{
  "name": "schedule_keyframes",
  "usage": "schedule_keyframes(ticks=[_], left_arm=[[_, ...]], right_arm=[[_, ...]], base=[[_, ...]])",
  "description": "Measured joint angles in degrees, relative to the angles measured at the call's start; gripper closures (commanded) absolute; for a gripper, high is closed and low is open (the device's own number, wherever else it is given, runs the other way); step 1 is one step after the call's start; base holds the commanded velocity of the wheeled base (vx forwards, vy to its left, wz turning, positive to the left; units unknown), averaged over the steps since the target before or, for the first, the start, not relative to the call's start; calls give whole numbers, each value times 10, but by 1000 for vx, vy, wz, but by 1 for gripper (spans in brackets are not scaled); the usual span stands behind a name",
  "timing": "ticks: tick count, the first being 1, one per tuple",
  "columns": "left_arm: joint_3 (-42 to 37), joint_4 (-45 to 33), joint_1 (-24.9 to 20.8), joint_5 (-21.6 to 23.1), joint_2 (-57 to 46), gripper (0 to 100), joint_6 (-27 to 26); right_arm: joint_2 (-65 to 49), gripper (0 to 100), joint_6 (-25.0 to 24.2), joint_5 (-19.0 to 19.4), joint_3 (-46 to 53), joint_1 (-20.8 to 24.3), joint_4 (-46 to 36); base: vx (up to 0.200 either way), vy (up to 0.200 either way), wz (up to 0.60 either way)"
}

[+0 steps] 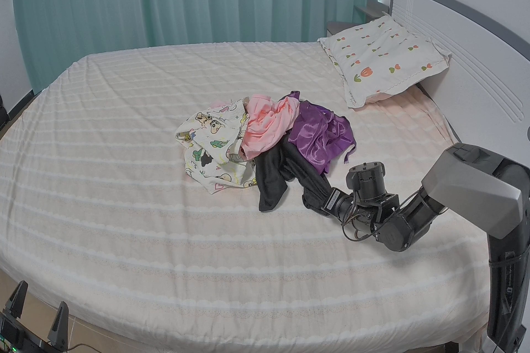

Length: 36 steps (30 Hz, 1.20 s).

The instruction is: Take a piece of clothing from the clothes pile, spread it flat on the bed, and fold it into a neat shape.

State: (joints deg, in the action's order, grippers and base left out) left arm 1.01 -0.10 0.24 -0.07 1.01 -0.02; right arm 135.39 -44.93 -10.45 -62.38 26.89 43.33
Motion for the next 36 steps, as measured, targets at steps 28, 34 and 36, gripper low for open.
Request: schedule_keyframes(ticks=[28,34,36], left_arm=[[0,7,-1,8,0,0,29],[52,28,-2,10,23,0,81],[80,31,-4,14,49,0,88]], right_arm=[[-138,100,-68,88,312,1,266],[-151,100,-69,89,320,-2,266],[-153,100,-69,89,321,-1,267]], base=[[0,0,0],[0,0,0],[0,0,0]])
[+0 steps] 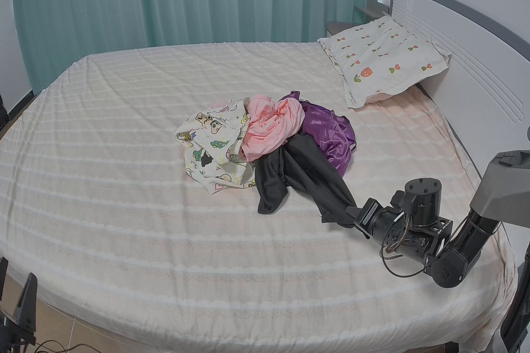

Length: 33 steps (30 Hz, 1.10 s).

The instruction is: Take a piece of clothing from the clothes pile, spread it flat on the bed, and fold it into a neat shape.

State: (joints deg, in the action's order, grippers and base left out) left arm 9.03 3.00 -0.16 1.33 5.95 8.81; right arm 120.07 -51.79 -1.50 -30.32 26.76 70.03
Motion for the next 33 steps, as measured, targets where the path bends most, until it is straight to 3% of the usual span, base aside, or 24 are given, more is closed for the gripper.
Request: schedule_keyframes(ticks=[10,17,26,33], left_arm=[[39,41,-40,47,220,0,-12],[45,160,-90,55,415,0,1],[72,339,-180,-22,679,0,64],[154,433,-229,-98,875,0,119]], right_arm=[[-3,100,0,0,2,-4,5],[-4,100,0,0,3,-5,7],[-3,100,0,0,4,-6,7],[-2,100,-1,0,4,-6,8]], base=[[0,0,0],[0,0,0],[0,0,0],[0,0,0]])
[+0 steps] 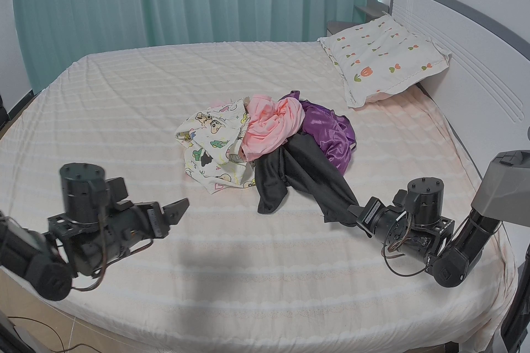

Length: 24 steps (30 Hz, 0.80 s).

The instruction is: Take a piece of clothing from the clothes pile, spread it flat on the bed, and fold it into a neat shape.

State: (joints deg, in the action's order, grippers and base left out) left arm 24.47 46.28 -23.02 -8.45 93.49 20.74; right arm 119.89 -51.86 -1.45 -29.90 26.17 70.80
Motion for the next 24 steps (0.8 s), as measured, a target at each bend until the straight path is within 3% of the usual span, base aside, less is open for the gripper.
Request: schedule_keyframes(ticks=[9,24], left_arm=[[173,61,-31,-42,204,0,67],[414,43,-67,-45,420,0,88]], right_arm=[[1,100,0,0,0,0,0],[12,100,0,-1,-3,2,0]], base=[[0,0,0],[0,0,0]])
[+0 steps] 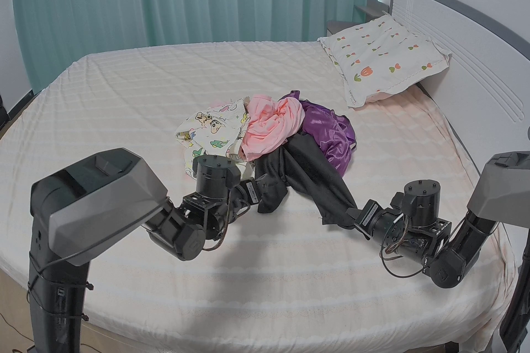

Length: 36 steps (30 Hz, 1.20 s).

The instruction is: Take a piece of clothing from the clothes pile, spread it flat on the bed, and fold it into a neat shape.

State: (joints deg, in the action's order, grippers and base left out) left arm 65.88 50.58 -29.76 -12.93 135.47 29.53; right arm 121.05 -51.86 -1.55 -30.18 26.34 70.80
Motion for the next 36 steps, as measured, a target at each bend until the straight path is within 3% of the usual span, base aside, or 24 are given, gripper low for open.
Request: schedule_keyframes(ticks=[8,15,16,27,36], left_arm=[[51,-25,-15,43,47,0,2],[108,-33,-22,48,81,0,2],[114,-33,-23,49,85,100,3],[143,-36,-29,33,109,100,6],[68,-31,-29,13,69,100,69]], right_arm=[[6,100,0,-1,-2,1,0],[8,100,0,-2,-3,2,0],[8,100,0,-2,-3,2,0],[8,100,-1,-1,-4,3,0],[5,100,-3,-1,2,6,52]], base=[[0,0,0],[0,0,0],[0,0,0],[0,0,0],[0,0,0]])
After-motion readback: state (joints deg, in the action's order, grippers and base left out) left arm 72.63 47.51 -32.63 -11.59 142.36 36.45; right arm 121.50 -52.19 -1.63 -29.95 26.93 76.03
